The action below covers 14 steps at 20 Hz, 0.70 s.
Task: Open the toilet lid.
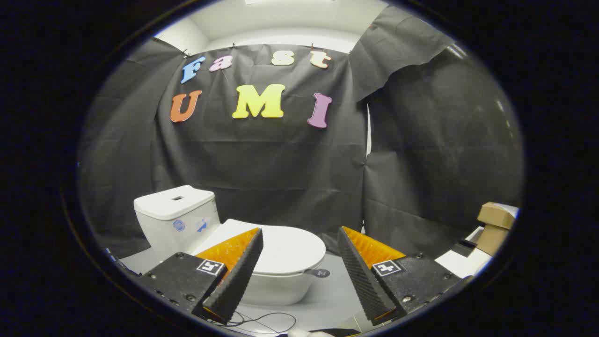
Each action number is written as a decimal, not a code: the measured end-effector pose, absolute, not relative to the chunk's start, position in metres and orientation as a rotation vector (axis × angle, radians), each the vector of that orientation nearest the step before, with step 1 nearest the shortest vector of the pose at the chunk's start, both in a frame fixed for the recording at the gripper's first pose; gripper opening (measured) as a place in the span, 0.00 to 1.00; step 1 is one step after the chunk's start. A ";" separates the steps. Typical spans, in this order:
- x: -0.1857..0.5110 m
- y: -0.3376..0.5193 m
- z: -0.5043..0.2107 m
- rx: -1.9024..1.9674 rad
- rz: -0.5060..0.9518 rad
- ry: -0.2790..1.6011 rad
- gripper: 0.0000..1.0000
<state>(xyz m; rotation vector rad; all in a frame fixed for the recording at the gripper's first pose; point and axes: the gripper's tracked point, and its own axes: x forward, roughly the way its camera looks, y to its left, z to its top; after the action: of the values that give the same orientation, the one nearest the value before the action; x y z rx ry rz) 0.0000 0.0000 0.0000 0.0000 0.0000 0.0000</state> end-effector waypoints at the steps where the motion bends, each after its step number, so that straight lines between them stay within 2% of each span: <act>1: 0.000 0.002 -0.001 0.003 0.005 0.001 1.00; 14: 0.004 0.000 -0.001 0.000 0.010 0.003 1.00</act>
<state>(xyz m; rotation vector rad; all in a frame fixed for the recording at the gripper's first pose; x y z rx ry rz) 0.0042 -0.0002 -0.0009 0.0000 0.0025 0.0099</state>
